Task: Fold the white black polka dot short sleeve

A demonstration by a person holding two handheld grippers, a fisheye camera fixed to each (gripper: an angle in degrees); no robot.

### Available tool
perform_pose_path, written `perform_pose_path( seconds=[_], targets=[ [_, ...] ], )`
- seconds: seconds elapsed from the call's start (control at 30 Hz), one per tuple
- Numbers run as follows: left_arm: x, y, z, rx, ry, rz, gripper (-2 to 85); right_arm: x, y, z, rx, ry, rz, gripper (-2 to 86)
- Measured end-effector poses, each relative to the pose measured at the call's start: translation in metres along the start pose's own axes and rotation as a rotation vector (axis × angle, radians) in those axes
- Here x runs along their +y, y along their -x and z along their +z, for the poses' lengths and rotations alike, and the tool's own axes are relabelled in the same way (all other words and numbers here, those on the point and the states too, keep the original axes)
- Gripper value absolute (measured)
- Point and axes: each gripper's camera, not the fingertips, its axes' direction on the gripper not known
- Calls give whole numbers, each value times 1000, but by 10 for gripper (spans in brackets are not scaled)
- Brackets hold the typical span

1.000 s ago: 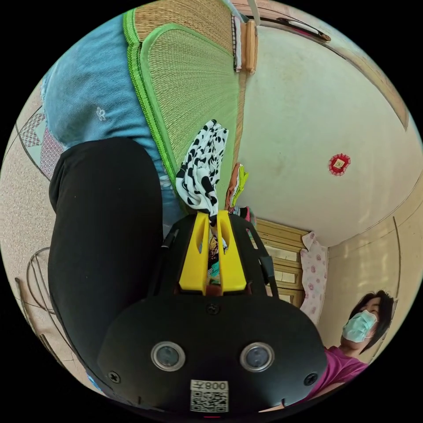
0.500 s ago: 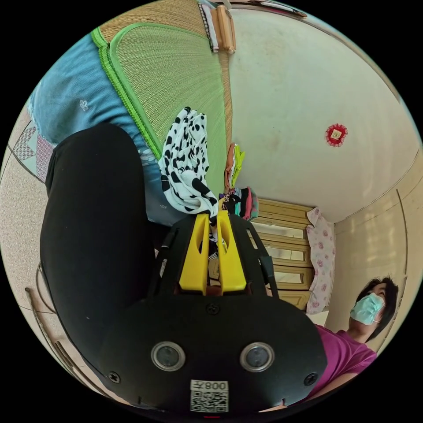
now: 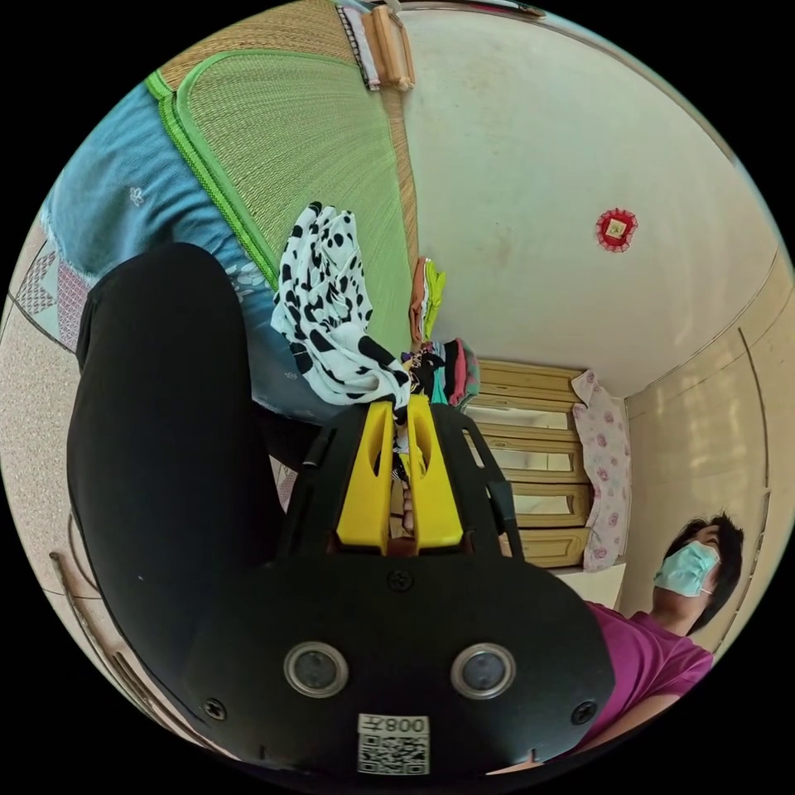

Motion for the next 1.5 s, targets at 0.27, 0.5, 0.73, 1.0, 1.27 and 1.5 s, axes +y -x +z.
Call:
perform_pose_path(
  seconds=[0.27,0.5,0.73,1.0,1.27,1.5],
  targets=[
    [-8,-35,36,35,10,54,31,21,31,-17,-40,-23,-72,19],
    [-23,-71,73,92,24,100,32,46,67,-38,-93,-62,-148,19],
    [-49,-114,126,140,66,160,32,71,109,-65,-127,-111,-232,19],
    [-84,-151,192,189,110,182,31,101,163,-95,-152,-171,-330,19],
    [-145,-197,280,173,169,201,31,103,207,-117,-169,-211,-377,19],
    [-232,-235,382,159,223,227,30,38,251,-151,-129,-247,-388,19]
  ],
)
